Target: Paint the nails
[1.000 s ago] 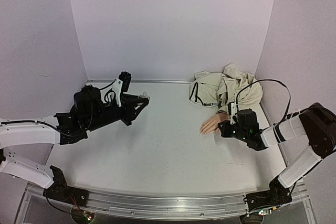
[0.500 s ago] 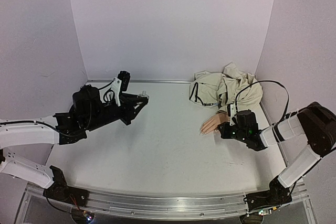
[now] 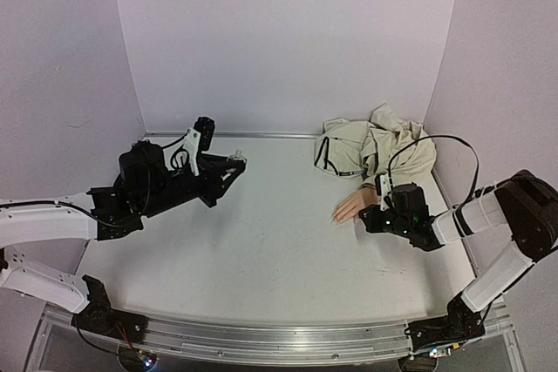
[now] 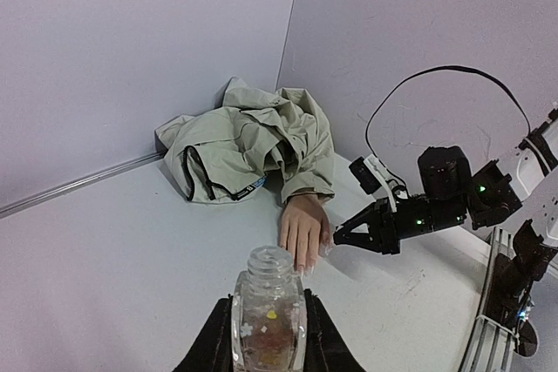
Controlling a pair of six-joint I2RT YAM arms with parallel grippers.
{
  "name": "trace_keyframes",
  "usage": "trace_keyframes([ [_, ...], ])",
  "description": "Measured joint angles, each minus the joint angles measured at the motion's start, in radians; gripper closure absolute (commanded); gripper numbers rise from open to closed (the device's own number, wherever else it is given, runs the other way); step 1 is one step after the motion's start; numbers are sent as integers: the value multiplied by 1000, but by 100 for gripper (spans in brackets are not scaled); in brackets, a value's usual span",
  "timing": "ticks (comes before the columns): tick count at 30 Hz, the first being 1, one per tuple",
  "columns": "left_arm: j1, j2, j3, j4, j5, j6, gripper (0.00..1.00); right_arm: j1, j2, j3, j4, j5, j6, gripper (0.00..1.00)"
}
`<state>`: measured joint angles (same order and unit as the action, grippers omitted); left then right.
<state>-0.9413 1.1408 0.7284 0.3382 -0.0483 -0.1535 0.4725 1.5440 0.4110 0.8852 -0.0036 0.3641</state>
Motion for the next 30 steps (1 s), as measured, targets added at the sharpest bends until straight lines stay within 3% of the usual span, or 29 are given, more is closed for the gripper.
trace_keyframes([
  [8, 0, -3, 0, 0, 0, 0, 100, 1, -66, -29, 21, -37, -1, 100],
  [18, 0, -3, 0, -6, 0, 0, 100, 1, -67, -30, 19, 70, 18, 100],
  [30, 0, -3, -3, -6, 0, 0, 100, 1, -38, -30, 31, 75, 17, 100],
])
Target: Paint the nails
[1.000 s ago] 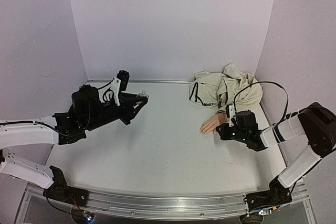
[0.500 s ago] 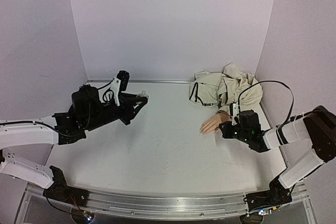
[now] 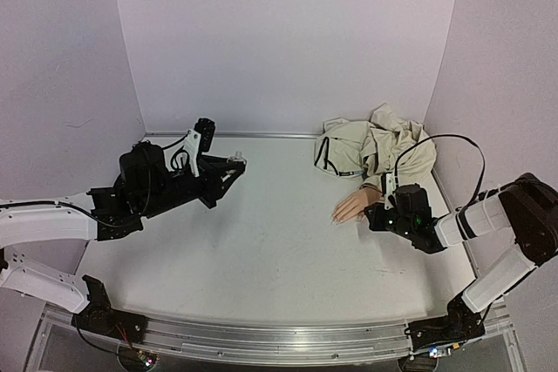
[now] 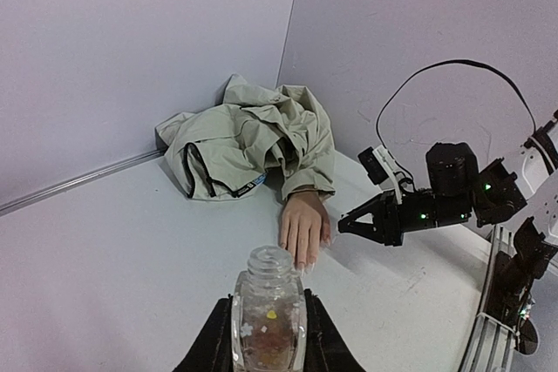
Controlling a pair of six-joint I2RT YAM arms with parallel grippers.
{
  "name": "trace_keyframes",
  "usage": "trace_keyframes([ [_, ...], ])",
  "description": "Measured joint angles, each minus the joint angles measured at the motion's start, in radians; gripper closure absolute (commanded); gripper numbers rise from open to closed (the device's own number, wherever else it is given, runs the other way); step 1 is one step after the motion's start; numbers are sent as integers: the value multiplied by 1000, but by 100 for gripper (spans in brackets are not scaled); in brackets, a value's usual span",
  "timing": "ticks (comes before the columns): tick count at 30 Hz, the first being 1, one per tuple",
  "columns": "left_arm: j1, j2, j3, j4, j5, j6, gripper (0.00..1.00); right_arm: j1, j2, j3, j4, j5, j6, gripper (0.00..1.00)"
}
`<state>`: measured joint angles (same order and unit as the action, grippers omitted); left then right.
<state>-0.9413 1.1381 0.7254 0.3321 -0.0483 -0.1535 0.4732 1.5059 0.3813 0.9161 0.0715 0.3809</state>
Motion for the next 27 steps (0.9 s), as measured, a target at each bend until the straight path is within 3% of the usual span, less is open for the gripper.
trace_keyframes([
  [27, 0, 0, -2, 0, 0, 0, 100, 0, 26, 5, 21, 8, -5, 100],
])
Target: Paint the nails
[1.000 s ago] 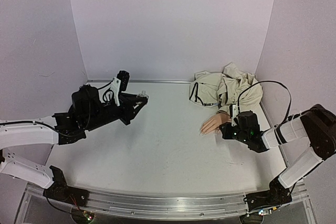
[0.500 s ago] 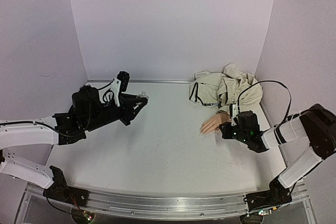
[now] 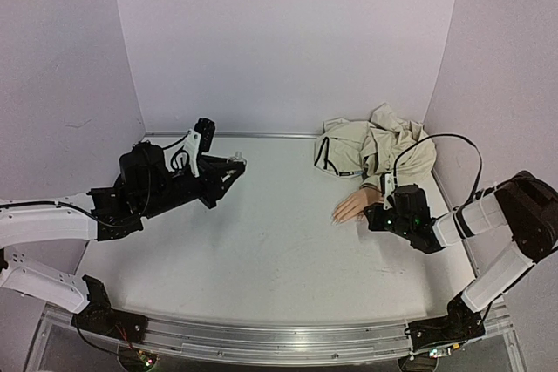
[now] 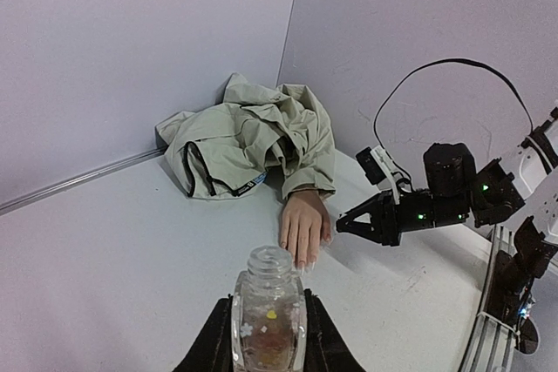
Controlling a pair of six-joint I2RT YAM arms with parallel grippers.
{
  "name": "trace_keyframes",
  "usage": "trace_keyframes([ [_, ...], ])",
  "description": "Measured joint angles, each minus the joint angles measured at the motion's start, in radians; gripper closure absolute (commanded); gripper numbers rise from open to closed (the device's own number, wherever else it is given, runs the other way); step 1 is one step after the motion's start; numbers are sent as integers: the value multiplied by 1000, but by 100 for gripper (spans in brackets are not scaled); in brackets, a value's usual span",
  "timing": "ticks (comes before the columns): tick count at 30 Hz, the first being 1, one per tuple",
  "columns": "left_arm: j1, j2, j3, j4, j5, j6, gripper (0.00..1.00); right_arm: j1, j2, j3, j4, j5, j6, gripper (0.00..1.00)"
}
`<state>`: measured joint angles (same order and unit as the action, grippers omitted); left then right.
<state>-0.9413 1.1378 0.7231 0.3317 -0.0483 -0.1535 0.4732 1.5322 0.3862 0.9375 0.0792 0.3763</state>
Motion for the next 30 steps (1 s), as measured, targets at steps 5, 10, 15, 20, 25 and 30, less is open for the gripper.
trace_keyframes([
  [5, 0, 0, 0, 0, 0, 0, 100, 0, 7, 3, 7, -3, -3, 100],
  [10, 0, 0, 0, 0, 0, 0, 100, 0, 10, 3, 18, -18, -5, 100],
  [15, 0, -1, 0, 0, 0, 0, 100, 0, 19, 3, 28, -42, -5, 100],
  [20, 0, -10, 0, 0, 0, 0, 100, 0, 23, 3, 30, -67, -5, 100],
  [25, 0, -11, -2, 0, 0, 0, 100, 0, 21, 3, 37, -92, -8, 100],
  [30, 0, -11, -9, 0, 1, 0, 100, 0, -13, -12, 35, -99, -8, 100],
])
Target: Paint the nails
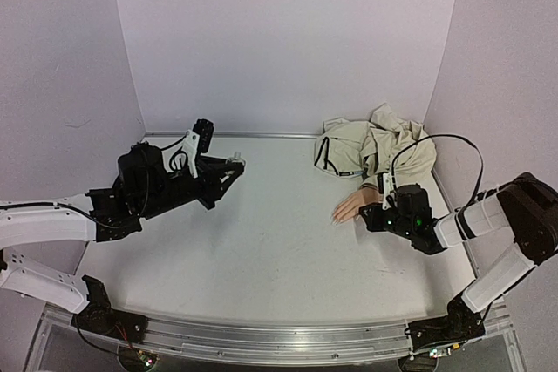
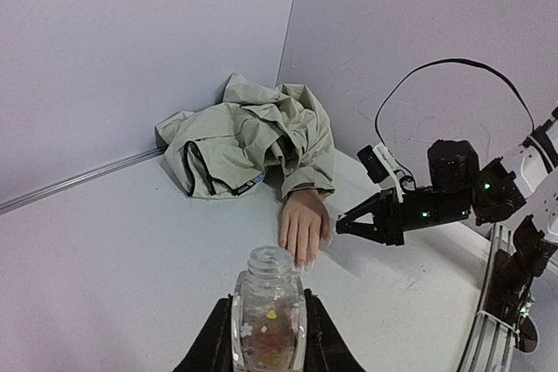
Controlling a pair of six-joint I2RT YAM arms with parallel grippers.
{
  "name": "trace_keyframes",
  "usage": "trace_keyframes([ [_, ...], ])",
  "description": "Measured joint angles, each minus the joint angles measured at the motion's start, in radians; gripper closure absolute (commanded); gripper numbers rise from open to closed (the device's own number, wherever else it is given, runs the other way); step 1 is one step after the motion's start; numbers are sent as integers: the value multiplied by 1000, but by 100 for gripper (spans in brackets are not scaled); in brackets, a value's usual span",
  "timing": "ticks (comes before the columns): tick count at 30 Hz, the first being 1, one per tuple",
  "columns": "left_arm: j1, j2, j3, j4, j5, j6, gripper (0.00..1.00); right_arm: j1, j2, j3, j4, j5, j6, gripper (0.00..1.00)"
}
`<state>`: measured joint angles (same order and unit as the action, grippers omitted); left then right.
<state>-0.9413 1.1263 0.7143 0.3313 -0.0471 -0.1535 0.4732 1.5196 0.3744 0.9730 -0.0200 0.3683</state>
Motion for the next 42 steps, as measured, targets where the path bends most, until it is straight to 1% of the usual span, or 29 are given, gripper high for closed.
trace_keyframes([
  [5, 0, 0, -2, 0, 2, 0, 100, 0, -41, -4, -10, 46, 0, 100],
  [14, 0, 0, -2, 0, 21, 8, 100, 0, -28, 0, -18, 104, -1, 100],
  [42, 0, 0, -2, 0, 21, 24, 100, 1, 21, 22, -15, 110, -8, 100],
])
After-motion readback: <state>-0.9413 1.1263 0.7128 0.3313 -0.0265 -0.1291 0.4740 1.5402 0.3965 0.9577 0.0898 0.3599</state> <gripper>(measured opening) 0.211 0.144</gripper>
